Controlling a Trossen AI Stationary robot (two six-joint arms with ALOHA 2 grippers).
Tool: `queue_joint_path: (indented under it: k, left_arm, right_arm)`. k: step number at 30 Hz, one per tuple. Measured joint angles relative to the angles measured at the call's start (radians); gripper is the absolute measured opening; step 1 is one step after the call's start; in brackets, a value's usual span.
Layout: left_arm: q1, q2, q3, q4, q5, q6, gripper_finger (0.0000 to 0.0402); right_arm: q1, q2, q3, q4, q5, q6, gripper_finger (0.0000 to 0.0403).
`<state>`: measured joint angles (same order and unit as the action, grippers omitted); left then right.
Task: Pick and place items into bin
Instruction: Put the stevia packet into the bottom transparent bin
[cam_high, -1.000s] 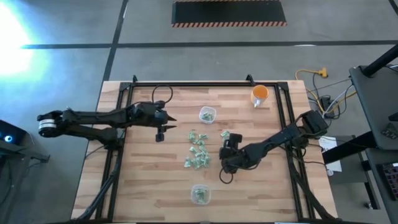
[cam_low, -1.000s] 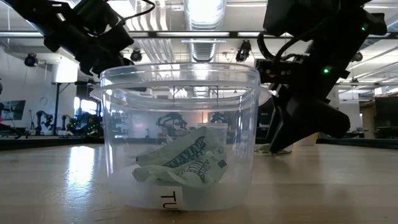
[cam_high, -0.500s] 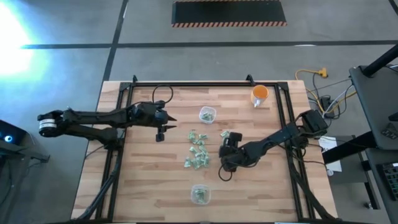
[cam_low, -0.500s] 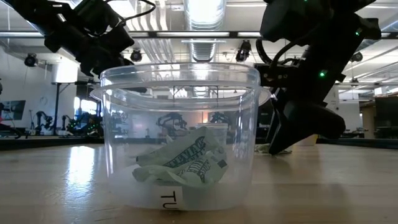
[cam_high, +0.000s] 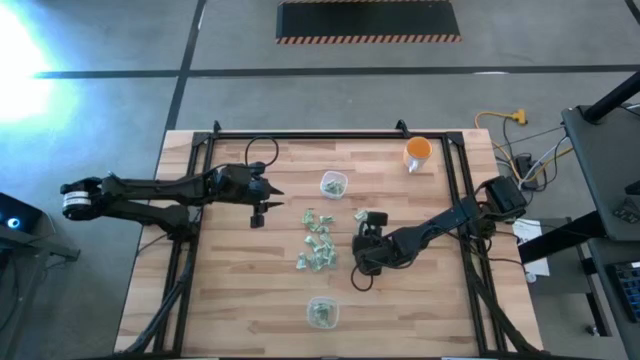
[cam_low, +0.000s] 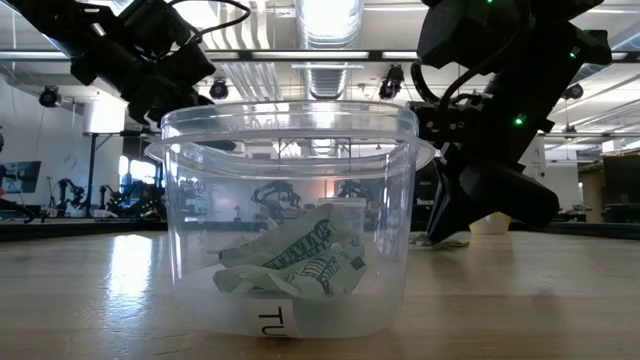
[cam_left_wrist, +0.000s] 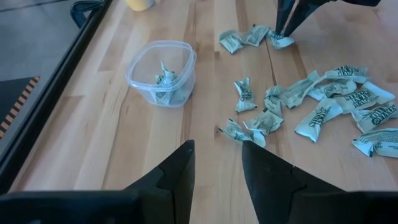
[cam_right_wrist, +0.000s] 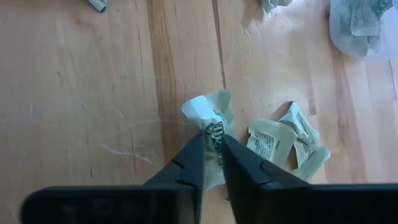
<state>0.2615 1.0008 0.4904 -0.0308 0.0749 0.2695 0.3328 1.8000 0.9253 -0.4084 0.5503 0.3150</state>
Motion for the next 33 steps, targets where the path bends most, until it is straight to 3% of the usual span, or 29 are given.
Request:
queue_joint_path:
  k: [5,21,33]
  left_arm:
    - [0.000,0.000,-0.001,0.000,0.000,0.000,0.0116]
    - [0.000,0.000,-0.002,0.000,0.000,0.003,0.0116]
    - [0.000,0.000,-0.002,0.000,0.000,0.005,0.0116]
  right_arm:
    - [0.000,0.000,0.000,0.000,0.001,-0.010,0.0010]
    - [0.005,-0.004,0.000,0.011,0.030,-0.039,0.0008]
    - [0.064,-0.080,0.000,0.080,0.054,-0.094,0.0008]
